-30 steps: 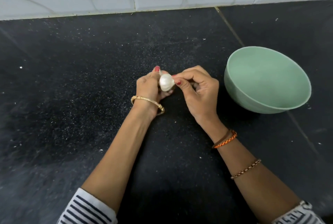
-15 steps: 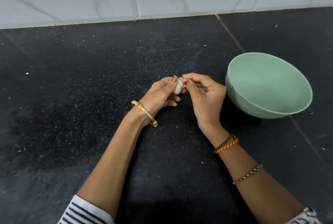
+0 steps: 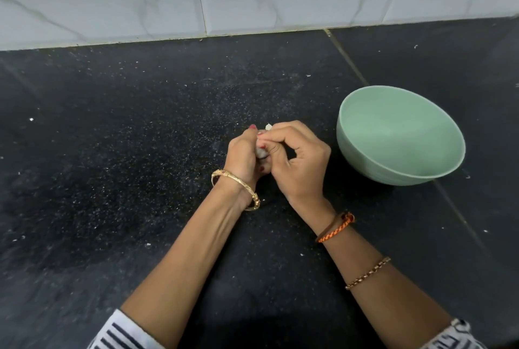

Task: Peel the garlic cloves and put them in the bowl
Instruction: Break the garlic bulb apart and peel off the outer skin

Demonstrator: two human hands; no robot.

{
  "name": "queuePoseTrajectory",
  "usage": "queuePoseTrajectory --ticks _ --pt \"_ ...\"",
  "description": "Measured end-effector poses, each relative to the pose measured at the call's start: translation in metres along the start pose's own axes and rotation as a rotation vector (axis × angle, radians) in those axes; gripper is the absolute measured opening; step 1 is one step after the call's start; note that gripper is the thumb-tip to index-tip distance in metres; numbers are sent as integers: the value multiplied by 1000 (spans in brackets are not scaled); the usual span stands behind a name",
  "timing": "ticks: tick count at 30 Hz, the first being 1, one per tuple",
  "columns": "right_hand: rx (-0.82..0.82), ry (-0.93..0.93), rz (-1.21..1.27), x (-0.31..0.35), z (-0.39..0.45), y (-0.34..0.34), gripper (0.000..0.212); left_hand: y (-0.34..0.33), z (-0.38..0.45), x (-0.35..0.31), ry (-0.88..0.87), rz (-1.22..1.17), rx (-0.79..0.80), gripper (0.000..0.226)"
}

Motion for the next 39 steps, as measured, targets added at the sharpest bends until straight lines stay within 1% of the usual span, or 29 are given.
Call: queuePoseTrajectory --ticks 2,4,7,10,12,13,16,18,21,23,28,30,32,36,37,39 --pt "26 39 7 3 0 -1 13 3 0 -2 14 29 -18 46" --pt "28 -5 39 -1 -1 0 11 6 -1 -6 6 117 8 41" --pt "-18 -148 113 -14 2 7 8 6 -2 -8 54 194 140 39" --pt "-47 -139 114 -16 6 14 12 3 -1 -4 105 295 240 46" --pt "-67 -139 150 -16 7 16 13 1 -1 -3 99 348 284 45" --pt "-74 -151 167 -17 5 16 14 0 -1 -2 101 338 303 42" --pt "-64 -186 191 -18 0 12 13 -1 -4 -1 114 201 346 36" --pt "-31 -211 207 -18 -2 7 13 0 -1 -4 83 199 316 35" --pt "34 -273 221 -19 -4 0 17 5 3 -10 -23 298 188 36" --pt "56 -295 206 -22 -5 -1 16 7 3 -11 -76 346 110 37" --pt "76 -308 193 -18 -5 0 15 12 -1 -18 -220 534 -38 53" --pt "96 -271 147 -14 -4 1 15 12 -2 -20 -253 590 -63 57" --pt "104 -206 89 -11 -1 2 17 11 -3 -19 -244 596 -64 58" --pt "66 32 -35 3 4 7 18 6 -8 -18 -220 527 -59 57" --pt "66 93 -41 8 4 7 18 6 -8 -19 -206 499 -66 55" --pt "66 152 -31 13 3 5 18 6 -8 -17 -119 431 -72 47"
Point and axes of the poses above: each hand's wrist, its own z-axis towards the middle knuckle, its own y-axis out of the back of the hand, x = y × z, the point moved 7 cm from there along z, towards the middle knuckle, and after that the axes turned 8 degrees about y, right-handed, at the moved point
